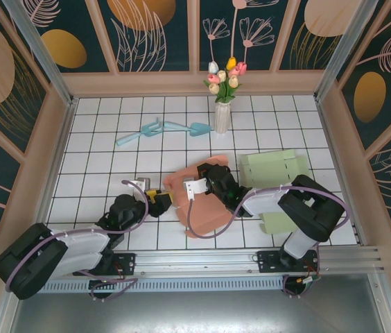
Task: Fold the paper box
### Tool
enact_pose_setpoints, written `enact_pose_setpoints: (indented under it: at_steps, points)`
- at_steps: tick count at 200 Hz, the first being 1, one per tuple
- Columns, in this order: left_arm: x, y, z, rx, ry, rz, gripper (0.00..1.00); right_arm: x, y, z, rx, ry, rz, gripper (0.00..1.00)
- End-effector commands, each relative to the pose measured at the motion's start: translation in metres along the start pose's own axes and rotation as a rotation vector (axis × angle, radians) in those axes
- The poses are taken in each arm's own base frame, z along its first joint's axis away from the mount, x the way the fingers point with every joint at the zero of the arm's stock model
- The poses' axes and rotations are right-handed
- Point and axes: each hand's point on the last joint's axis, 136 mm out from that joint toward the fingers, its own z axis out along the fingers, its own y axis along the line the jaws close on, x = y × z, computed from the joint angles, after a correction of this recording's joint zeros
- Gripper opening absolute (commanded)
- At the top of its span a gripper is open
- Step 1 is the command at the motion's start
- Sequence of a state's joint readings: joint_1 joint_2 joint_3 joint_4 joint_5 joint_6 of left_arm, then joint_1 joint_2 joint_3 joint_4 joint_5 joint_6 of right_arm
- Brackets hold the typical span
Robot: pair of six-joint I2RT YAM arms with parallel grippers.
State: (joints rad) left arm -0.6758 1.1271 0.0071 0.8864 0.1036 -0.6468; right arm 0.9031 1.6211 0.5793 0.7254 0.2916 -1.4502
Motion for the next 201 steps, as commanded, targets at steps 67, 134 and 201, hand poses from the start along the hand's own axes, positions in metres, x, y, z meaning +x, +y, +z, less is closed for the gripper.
enact_pose_setpoints:
  at_steps: [67,134,201]
  points:
    - [0.017,-0.007,0.013,0.014,0.046,0.039,0.62,0.002,0.028,-0.007,0.002,0.018,-0.002,0.00]
    - [0.016,0.000,0.022,-0.051,0.044,0.037,0.63,-0.003,0.014,-0.019,0.064,-0.011,0.048,0.00]
    - [0.001,0.005,0.030,-0.125,0.013,0.090,0.63,-0.009,0.010,-0.025,0.065,-0.027,0.072,0.00]
